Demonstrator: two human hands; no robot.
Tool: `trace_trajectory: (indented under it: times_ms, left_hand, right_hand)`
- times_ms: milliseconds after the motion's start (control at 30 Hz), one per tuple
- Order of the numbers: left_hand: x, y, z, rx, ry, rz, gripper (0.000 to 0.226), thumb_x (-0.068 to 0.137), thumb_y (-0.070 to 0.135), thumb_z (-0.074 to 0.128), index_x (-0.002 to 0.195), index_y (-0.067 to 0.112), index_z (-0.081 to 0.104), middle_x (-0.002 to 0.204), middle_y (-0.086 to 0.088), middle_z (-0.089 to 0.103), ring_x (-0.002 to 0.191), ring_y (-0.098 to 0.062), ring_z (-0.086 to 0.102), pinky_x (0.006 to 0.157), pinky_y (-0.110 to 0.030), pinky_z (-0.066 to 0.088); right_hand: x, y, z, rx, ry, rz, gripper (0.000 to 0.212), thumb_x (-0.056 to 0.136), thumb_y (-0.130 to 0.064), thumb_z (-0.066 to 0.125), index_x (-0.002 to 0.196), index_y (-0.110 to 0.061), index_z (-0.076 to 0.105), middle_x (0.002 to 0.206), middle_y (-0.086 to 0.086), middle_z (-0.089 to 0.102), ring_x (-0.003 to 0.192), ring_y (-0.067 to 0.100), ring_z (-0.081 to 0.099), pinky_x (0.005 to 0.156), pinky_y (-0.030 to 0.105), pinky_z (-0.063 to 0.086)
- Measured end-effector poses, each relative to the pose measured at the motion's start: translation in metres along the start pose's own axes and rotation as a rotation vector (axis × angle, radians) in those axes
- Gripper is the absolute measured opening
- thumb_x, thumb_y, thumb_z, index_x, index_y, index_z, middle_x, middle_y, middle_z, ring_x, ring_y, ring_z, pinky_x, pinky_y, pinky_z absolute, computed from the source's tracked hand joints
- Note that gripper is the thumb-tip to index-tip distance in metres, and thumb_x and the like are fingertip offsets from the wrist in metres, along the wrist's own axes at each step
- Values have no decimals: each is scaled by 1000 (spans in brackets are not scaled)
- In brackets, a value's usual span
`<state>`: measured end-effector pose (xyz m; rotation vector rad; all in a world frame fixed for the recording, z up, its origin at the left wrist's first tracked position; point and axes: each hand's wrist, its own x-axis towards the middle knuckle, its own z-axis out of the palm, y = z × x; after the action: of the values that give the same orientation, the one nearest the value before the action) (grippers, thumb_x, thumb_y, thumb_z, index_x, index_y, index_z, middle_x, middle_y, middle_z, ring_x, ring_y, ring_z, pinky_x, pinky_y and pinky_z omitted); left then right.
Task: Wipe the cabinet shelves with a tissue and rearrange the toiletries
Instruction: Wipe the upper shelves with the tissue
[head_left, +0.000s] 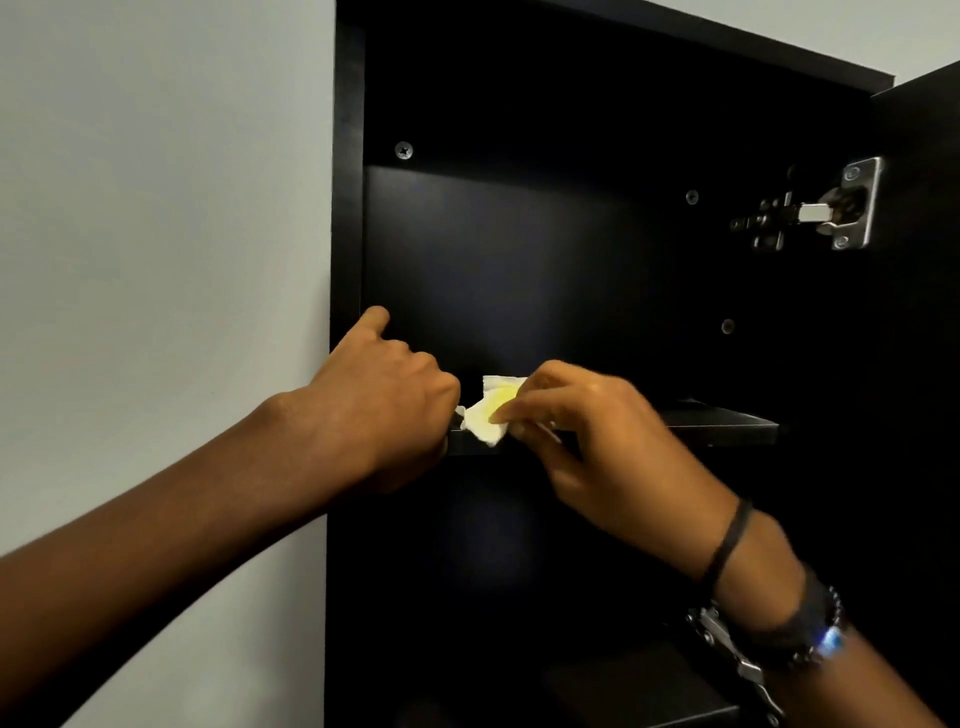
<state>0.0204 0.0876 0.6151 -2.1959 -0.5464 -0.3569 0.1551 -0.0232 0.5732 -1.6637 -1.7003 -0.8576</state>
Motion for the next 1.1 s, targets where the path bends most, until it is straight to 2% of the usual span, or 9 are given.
trace_trajectory:
  times_ms: [100,233,400,533,667,800,867,967,1100]
  left_hand:
    - [1,4,-4,-4,12,-17,34,93,37,34,64,23,26,95,1,62,89,-19,58,98,-40,29]
    - [-1,3,-6,25,-1,-7,24,94,36,32,74,22,33,108,-1,62,102,-21,58,98,-37,31]
    - [-2,0,-1,-5,16,-1,23,96,36,31,79,22,37,106,-1,63,100,-19,58,99,-36,32]
    - [0,1,-2,7,32,3,30,94,34,33,67,23,29,104,-2,63,100,-21,59,95,-35,33]
    - [-3,0,0,17,45,15,26,95,34,34,71,23,29,105,-1,62,100,-20,58,98,-35,32]
    - [-4,-3,5,25,92,14,23,95,35,32,75,23,33,103,0,63,99,-20,59,98,-34,32]
    - [-3,-3,7,19,103,16,23,95,36,31,77,22,34,104,-1,63,99,-20,59,98,-33,32]
    - [0,-1,4,5,84,18,24,95,36,31,76,22,31,108,-2,62,102,-22,59,97,-35,33]
    - [12,10,-4,-90,102,-21,22,93,40,35,83,21,38,109,-3,61,101,-24,59,87,-35,40]
  right_hand:
    - [-27,-7,33,-267,313,-141,26,90,-4,48,103,-7,70,95,7,65,83,26,61,71,37,52]
    - [-51,13,48,-342,482,-187,31,99,-3,40,101,2,71,101,17,68,93,31,63,83,41,51]
    - [-63,32,48,-321,566,47,28,95,1,47,112,-3,68,102,14,66,97,26,58,84,39,50]
    - [-55,-2,75,-293,582,-38,26,97,-6,46,104,-2,71,99,15,67,95,28,58,85,39,49]
    - [-44,-26,89,-305,611,-83,18,92,-5,56,98,-4,73,95,11,68,94,25,55,83,34,48]
    - [-54,-2,77,-292,623,-34,31,96,-3,42,103,-3,72,99,15,68,96,26,55,84,38,49]
    - [-63,25,61,-261,660,93,36,85,3,44,111,-3,69,102,14,65,96,25,54,85,38,48]
    - [-74,54,38,-225,705,286,40,78,-3,47,112,-6,68,103,11,61,95,22,51,84,34,46]
    - [-70,34,47,-225,656,213,43,77,3,46,114,-4,68,102,12,63,96,23,54,89,31,47]
